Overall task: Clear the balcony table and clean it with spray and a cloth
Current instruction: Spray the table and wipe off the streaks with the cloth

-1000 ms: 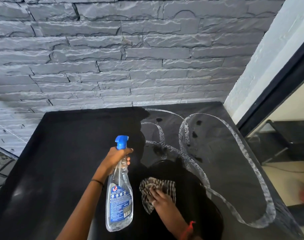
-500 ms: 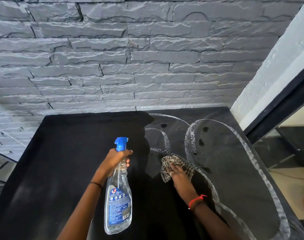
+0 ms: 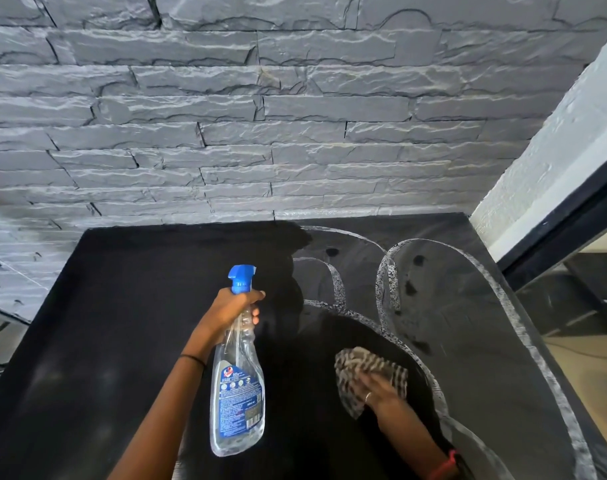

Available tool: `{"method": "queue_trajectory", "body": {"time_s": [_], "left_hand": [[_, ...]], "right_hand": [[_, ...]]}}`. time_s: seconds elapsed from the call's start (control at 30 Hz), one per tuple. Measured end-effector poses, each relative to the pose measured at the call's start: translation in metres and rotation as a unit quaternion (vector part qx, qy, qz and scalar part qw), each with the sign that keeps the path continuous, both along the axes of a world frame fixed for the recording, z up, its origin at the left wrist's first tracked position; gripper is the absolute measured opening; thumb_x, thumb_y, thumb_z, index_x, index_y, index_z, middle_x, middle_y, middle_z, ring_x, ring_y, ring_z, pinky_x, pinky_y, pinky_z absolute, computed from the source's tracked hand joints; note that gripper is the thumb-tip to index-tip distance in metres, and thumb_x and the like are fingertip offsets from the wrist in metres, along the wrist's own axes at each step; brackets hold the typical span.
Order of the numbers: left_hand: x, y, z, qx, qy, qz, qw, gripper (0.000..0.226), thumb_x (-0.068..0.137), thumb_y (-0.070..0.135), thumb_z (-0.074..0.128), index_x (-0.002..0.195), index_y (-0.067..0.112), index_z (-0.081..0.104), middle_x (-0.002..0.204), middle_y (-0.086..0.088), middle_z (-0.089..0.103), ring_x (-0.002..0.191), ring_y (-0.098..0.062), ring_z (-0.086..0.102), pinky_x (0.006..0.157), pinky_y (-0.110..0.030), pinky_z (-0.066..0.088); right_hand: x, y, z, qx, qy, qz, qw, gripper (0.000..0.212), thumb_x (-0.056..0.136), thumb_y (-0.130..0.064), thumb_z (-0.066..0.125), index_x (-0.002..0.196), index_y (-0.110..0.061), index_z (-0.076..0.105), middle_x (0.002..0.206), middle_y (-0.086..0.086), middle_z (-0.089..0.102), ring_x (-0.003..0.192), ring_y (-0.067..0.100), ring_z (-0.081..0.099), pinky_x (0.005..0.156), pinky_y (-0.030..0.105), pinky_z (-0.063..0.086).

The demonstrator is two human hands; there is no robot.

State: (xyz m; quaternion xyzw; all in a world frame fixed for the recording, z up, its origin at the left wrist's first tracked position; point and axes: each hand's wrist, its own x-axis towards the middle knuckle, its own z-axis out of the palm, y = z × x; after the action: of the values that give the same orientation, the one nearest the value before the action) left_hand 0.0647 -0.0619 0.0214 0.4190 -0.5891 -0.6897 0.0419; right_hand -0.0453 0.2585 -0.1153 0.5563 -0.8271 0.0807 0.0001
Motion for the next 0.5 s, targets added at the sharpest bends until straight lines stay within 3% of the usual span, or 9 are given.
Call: {"method": "queue_trajectory", "body": {"time_s": [0.07,0.13,0.2,0.23,0.3,0.4,0.5], "left_hand": [[0.000,-0.003,0.001,0.000,0.004,-0.002,1.000,0.014,0.084,0.013,0.066,0.080,0.006,0.055,0.058,-0.008,0.056,0.048,-0.019,0.055,0.053,-0.030,0.048],[0.000,-0.005,0.002,-0.002,0.007,-0.002,1.000,0.014,0.085,0.013,0.066,0.080,0.006,0.055,0.058,-0.008,0.056,0.048,-0.019,0.055,0.053,-0.030,0.049],[-0.001,-0.007,0.005,-0.004,0.009,0.003,1.000,0.014,0.085,0.013,0.065,0.079,0.007,0.054,0.058,-0.007,0.056,0.048,-0.018,0.055,0.053,-0.030,0.049],[-0.002,-0.009,0.005,-0.005,0.009,0.007,1.000,0.014,0.085,0.013,0.065,0.078,0.007,0.054,0.058,-0.007,0.056,0.048,-0.018,0.055,0.053,-0.030,0.049],[-0.002,-0.012,0.006,-0.006,0.010,0.013,1.000,0.014,0.085,0.013,0.065,0.078,0.007,0.054,0.057,-0.007,0.055,0.048,-0.019,0.054,0.054,-0.030,0.048],[-0.003,-0.015,0.006,-0.004,0.014,0.020,1.000,0.014,0.085,0.012,0.064,0.078,0.007,0.054,0.057,-0.007,0.055,0.048,-0.018,0.054,0.053,-0.029,0.047],[-0.005,-0.016,0.005,0.000,0.017,0.023,1.000,0.013,0.086,0.012,0.064,0.079,0.007,0.054,0.058,-0.008,0.054,0.047,-0.018,0.053,0.051,-0.028,0.047]], "right_hand": [[-0.028,-0.020,0.008,0.023,-0.074,-0.052,0.996,0.079,0.050,0.007,0.067,0.123,-0.020,0.056,0.139,-0.001,0.048,0.113,0.021,0.057,0.109,0.018,0.018],[-0.047,-0.054,0.012,0.045,-0.092,-0.073,0.992,0.075,0.052,0.015,0.063,0.122,-0.012,0.061,0.130,0.008,0.057,0.117,0.028,0.054,0.108,0.021,0.021],[-0.053,-0.095,0.018,0.041,-0.085,-0.072,0.993,0.066,0.060,0.013,0.057,0.123,-0.009,0.060,0.131,0.011,0.056,0.119,0.031,0.052,0.109,0.024,0.024],[-0.048,-0.115,0.025,0.033,-0.078,-0.061,0.995,0.061,0.063,0.009,0.057,0.121,-0.008,0.062,0.128,0.011,0.059,0.117,0.032,0.055,0.107,0.027,0.033],[-0.030,-0.142,0.036,0.005,-0.075,-0.024,0.997,0.045,0.063,-0.002,0.058,0.106,-0.011,0.071,0.113,0.007,0.068,0.104,0.027,0.064,0.091,0.032,0.049],[0.005,-0.153,0.036,0.009,-0.054,0.062,0.997,0.038,0.055,-0.012,0.074,0.093,-0.017,0.075,0.105,-0.001,0.071,0.096,0.019,0.068,0.078,0.027,0.057],[0.033,-0.127,0.018,0.047,-0.063,0.085,0.993,0.043,0.072,-0.016,0.041,0.096,-0.026,0.075,0.112,-0.008,0.068,0.104,0.011,0.063,0.077,0.022,0.056]]}}
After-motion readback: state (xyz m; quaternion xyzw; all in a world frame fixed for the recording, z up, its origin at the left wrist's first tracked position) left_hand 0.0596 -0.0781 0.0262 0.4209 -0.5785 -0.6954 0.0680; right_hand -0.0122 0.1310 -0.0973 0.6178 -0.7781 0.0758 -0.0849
